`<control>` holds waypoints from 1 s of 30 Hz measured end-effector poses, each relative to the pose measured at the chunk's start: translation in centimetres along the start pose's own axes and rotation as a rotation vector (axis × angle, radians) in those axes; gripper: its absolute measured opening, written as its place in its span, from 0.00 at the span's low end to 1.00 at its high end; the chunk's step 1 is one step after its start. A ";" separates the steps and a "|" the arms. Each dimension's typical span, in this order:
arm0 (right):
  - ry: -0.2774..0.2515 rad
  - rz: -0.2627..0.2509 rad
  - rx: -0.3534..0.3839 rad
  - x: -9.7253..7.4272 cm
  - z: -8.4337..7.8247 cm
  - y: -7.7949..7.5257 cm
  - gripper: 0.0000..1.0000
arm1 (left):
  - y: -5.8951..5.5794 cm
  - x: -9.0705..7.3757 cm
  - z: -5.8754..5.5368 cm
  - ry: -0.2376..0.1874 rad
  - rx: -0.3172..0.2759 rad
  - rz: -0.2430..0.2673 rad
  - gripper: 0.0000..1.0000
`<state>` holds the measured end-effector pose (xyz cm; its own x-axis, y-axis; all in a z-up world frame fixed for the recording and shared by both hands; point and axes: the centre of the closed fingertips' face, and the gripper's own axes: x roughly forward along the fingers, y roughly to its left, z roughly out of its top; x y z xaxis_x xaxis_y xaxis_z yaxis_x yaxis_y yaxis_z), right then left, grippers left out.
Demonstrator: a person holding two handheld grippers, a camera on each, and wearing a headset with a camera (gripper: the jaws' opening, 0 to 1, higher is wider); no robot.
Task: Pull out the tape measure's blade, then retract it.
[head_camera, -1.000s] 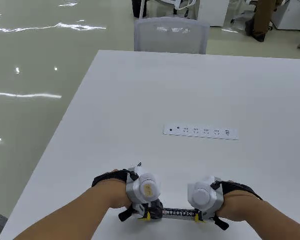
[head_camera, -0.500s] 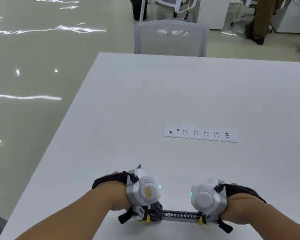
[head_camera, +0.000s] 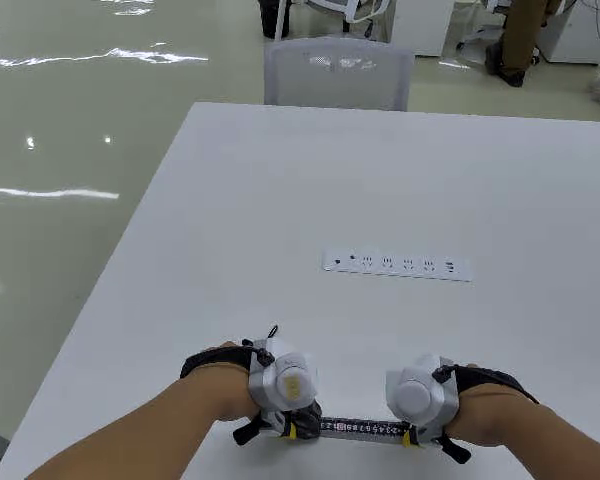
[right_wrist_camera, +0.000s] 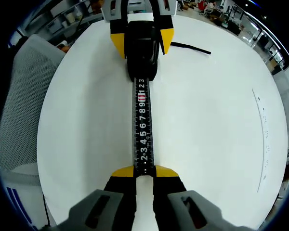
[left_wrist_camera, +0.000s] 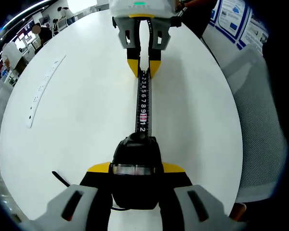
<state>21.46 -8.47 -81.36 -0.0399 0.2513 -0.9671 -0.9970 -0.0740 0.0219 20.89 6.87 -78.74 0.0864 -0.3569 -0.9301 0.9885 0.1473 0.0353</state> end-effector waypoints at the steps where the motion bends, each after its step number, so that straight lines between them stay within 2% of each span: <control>1: 0.001 0.000 0.000 -0.1 0.0 0.1 0.10 | 0.0 0.1 0.0 -0.001 0.001 0.001 0.31; 7: 0.009 -0.001 0.006 0.1 -0.7 0.0 0.10 | 0.0 0.2 0.0 0.004 0.008 0.015 0.31; 13: 0.010 -0.003 0.006 0.2 -1.1 0.0 0.11 | 0.1 0.2 -0.1 -0.011 0.010 0.034 0.31; 30: 0.025 -0.009 0.012 -0.9 -2.9 0.1 0.11 | 0.2 0.5 -0.2 -0.009 -0.003 0.013 0.31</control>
<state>21.55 -11.50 -81.24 -0.0293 0.2276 -0.9733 -0.9981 -0.0600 0.0160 21.13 6.90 -79.26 0.1003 -0.3637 -0.9261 0.9869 0.1544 0.0463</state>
